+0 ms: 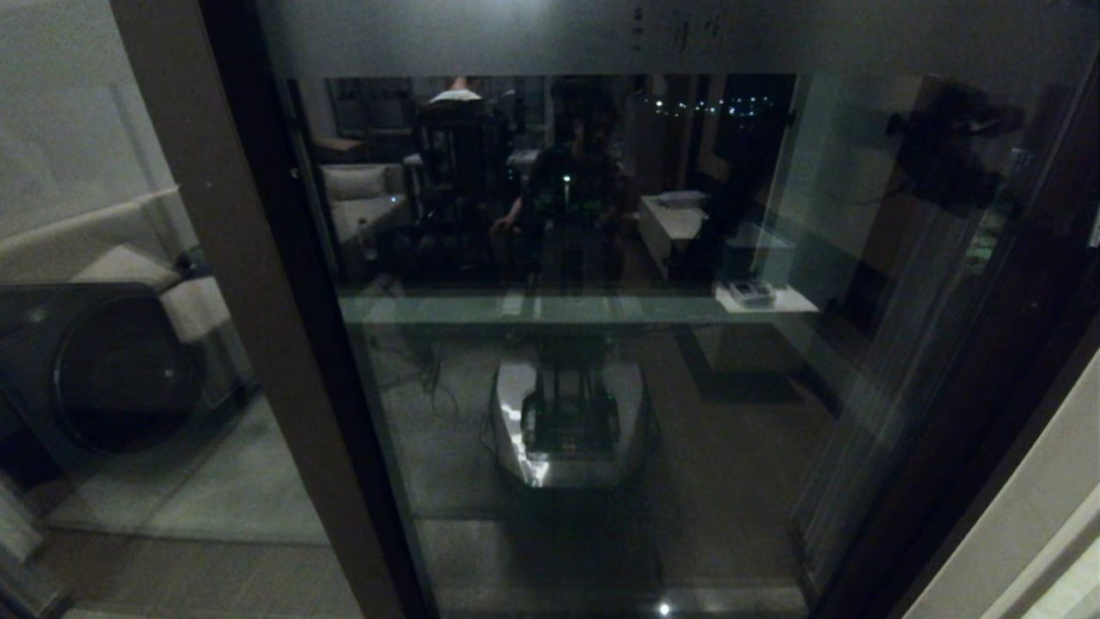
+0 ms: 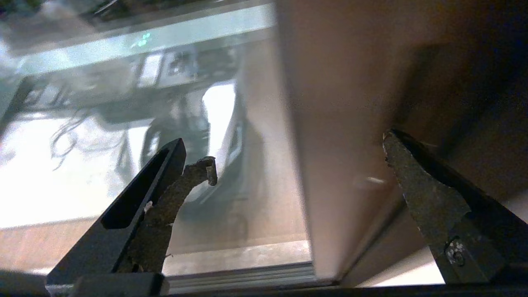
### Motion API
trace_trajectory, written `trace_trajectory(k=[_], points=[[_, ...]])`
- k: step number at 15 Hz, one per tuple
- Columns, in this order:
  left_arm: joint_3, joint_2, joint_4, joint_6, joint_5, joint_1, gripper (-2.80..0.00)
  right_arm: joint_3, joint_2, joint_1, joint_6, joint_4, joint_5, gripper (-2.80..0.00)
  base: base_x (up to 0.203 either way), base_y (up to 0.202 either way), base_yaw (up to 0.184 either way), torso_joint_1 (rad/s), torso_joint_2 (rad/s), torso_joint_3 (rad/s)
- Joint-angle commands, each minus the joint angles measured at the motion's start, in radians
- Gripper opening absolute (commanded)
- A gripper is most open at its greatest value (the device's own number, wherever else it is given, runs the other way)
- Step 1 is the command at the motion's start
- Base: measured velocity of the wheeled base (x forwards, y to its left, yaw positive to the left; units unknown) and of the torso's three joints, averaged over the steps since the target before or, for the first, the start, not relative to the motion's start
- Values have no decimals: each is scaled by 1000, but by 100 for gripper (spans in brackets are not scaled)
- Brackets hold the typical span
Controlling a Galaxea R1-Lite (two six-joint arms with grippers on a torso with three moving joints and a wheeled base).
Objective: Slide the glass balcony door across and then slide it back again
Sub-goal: Open the slid door
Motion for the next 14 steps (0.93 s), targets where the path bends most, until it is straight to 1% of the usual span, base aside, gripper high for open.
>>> trace_trajectory(k=[1,6,9,14], points=[[0,0,0,0,1,1,-280,2,-15,-18,-2,3,2,0,0,0,0,0,0,0],[1,0,0,0,1,1,-280,-8,11,-10,1,3,18,0,0,0,0,0,0,0],[1,0,0,0,-1,1,-280,-29,47,1,1,1,16,0,0,0,0,0,0,0],[0,0,0,0,0,1,-280,-33,43,0,1,-6,12,0,0,0,0,0,0,0]])
